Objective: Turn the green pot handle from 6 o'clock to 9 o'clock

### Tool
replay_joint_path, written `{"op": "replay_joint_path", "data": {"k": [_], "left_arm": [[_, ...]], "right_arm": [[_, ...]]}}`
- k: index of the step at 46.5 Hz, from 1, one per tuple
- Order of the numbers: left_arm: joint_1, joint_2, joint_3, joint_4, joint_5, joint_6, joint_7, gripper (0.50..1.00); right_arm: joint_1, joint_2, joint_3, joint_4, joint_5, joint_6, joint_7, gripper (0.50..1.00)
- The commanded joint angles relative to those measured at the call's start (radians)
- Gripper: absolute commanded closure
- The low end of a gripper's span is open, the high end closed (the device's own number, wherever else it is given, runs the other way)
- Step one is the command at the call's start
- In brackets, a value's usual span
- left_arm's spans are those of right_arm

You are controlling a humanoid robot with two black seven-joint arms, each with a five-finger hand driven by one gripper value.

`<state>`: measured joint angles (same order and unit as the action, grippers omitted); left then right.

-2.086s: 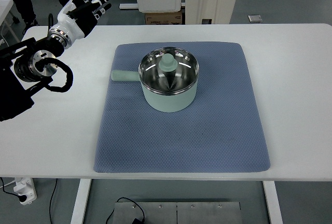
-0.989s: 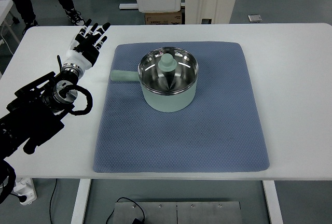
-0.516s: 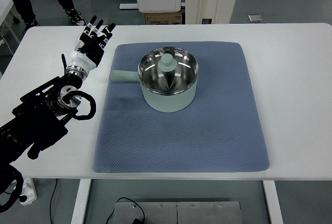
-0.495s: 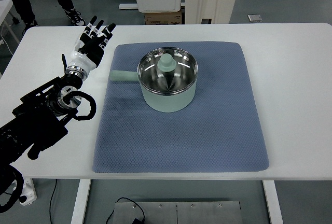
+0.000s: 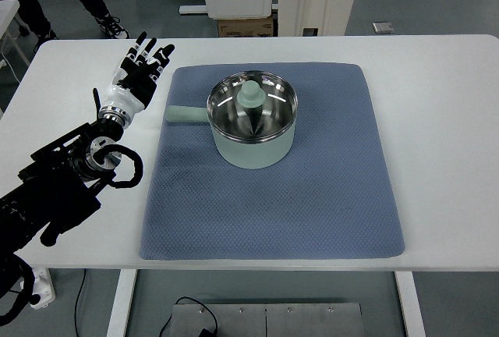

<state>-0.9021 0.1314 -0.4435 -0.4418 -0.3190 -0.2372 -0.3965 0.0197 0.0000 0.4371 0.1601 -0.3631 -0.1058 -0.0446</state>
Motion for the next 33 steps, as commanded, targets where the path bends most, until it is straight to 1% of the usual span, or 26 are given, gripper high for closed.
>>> {"op": "replay_joint_path", "data": {"k": [1,33], "left_arm": [[-0.001,-0.001,0.000,0.000,0.000,0.001,0.001,0.500],[-0.015,-0.003,-0.009,0.000,0.000,0.001,0.001,0.500]], "right_arm": [[0.000,0.000,0.000,0.001,0.000,0.001,0.000,0.500],[0.000,0.000,-0.008,-0.001,-0.002,0.000,-0.005,0.500]]}}
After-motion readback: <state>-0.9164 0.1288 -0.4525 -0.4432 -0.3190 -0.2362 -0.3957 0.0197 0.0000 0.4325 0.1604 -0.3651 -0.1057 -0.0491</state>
